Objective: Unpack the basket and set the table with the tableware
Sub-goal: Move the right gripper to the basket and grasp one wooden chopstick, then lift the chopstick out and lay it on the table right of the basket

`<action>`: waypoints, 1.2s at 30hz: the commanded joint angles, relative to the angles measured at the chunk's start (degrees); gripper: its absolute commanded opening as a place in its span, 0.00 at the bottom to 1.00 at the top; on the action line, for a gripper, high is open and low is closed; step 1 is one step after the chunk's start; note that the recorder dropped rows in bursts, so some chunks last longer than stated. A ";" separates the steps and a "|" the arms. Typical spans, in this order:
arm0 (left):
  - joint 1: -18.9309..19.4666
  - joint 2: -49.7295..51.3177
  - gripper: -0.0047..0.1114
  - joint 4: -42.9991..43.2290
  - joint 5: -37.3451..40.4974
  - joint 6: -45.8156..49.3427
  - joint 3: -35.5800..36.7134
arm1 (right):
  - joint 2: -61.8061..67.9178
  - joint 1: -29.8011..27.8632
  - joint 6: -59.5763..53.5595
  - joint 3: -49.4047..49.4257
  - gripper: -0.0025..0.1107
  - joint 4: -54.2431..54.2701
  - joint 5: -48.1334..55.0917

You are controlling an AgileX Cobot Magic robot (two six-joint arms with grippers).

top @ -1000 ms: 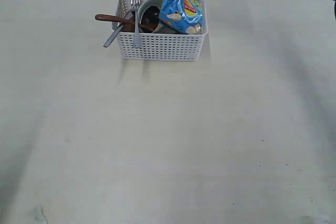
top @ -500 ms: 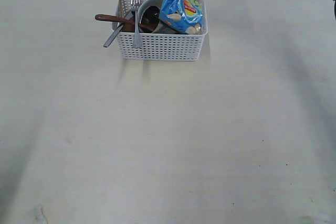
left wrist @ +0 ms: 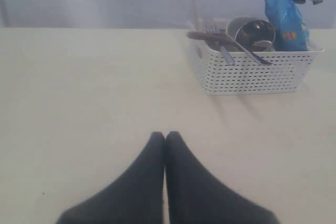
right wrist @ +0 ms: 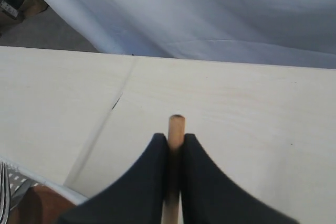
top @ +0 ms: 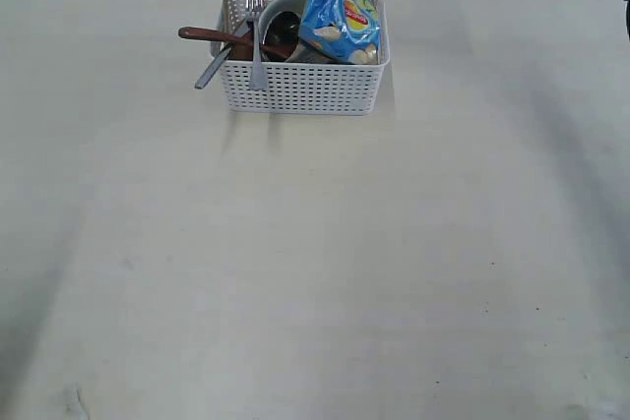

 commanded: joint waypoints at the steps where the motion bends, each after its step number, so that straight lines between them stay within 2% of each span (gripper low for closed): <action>1: 0.11 -0.29 0.04 -0.10 -0.53 -0.46 0.23 | -0.35 -0.12 -0.80 -0.15 0.02 -1.30 1.73; 16: 0.11 -0.29 0.04 -0.10 -0.53 -0.46 0.23 | -9.37 -0.12 -1.28 -0.15 0.02 -8.60 0.98; 22: 0.11 -0.29 0.04 -0.10 -0.53 -0.46 0.23 | -17.75 -0.94 -0.44 -0.15 0.02 -12.70 0.50; 24: 0.11 -0.29 0.04 -0.10 -0.53 -0.46 0.23 | -20.10 -1.17 1.52 0.02 0.02 -17.27 4.88; 25: 0.11 -0.29 0.04 -0.10 -0.53 -0.46 0.23 | -21.31 -1.17 6.05 0.02 0.02 -22.79 8.59; 29: 0.11 -0.29 0.04 -0.10 -0.53 -0.46 0.23 | -23.77 -1.17 15.03 0.02 0.02 -31.13 17.10; 36: 0.11 -0.29 0.04 -0.10 -0.53 -0.46 0.23 | -27.66 -1.17 23.00 0.02 0.02 -34.93 36.27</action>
